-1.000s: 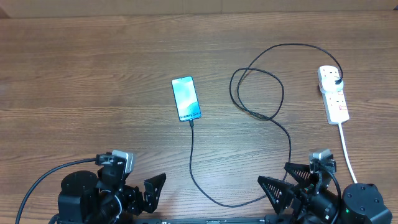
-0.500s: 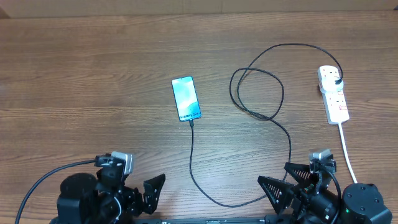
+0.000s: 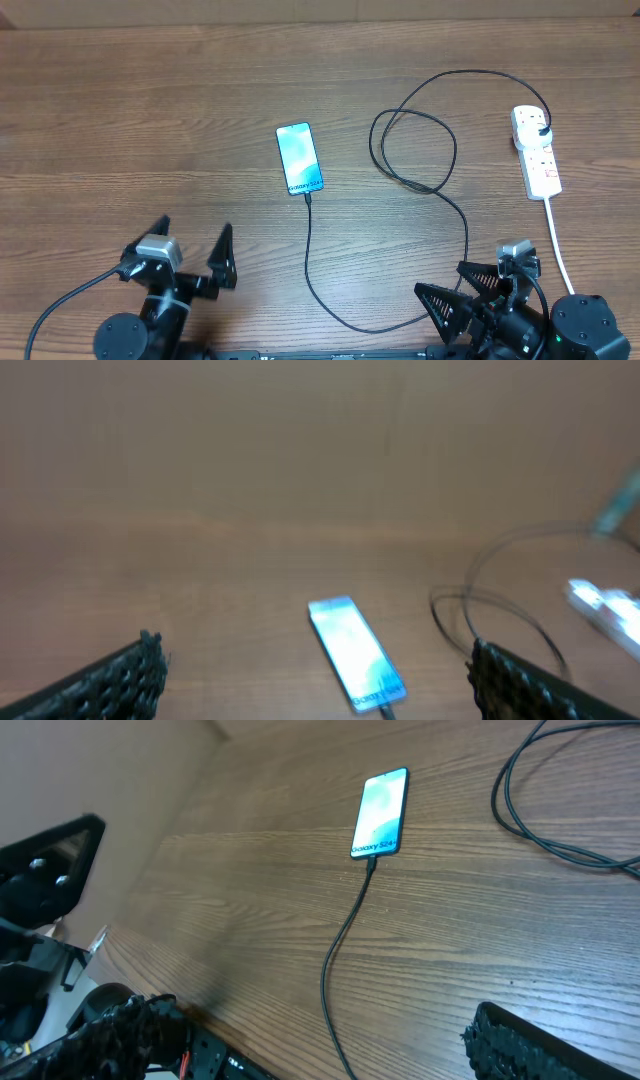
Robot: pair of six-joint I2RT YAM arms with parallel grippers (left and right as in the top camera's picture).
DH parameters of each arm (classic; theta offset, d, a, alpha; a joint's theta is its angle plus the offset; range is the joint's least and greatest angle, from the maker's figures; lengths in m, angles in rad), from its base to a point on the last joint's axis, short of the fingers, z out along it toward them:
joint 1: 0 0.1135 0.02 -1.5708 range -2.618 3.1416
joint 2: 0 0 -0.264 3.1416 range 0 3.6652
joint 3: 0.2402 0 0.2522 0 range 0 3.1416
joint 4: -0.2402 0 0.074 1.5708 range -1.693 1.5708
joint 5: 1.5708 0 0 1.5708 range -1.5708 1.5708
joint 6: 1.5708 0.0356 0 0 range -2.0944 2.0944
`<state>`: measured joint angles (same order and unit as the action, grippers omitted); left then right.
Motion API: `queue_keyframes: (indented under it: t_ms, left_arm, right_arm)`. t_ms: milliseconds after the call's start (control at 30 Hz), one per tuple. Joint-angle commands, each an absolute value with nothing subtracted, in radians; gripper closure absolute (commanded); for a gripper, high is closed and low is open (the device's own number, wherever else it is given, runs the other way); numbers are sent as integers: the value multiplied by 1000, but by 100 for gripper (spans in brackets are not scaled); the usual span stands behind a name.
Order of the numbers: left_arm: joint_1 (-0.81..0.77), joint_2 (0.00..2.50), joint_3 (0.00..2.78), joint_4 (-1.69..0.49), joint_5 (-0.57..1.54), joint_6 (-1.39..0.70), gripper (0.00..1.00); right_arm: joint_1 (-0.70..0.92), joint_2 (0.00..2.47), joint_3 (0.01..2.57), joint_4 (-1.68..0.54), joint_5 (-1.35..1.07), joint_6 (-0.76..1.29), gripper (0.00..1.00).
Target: Plug charger to phone and switch on socket
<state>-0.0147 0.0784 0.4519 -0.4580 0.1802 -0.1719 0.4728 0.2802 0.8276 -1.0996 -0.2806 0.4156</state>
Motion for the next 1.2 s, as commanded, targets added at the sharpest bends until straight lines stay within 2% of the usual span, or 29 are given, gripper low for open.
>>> queue_keyframes:
  t_ms: [0,233,833,1033,1167]
  left_arm:
    - [6,23,343,-308,149,-144,0]
    - [15,3,221,-51,94,-127,0]
    - [12,3,10,122,76,-180,0]
    - [11,2,4,76,75,-191,1]
    - [11,2,4,-34,70,-191,0]
  right_arm:
    - [477,278,824,-1095,-270,419,0]
    - [477,278,824,-1095,-270,419,0]
    - [477,278,824,-1095,-270,419,0]
    - [477,278,824,-1095,-270,419,0]
    - [477,278,824,-1095,-270,419,0]
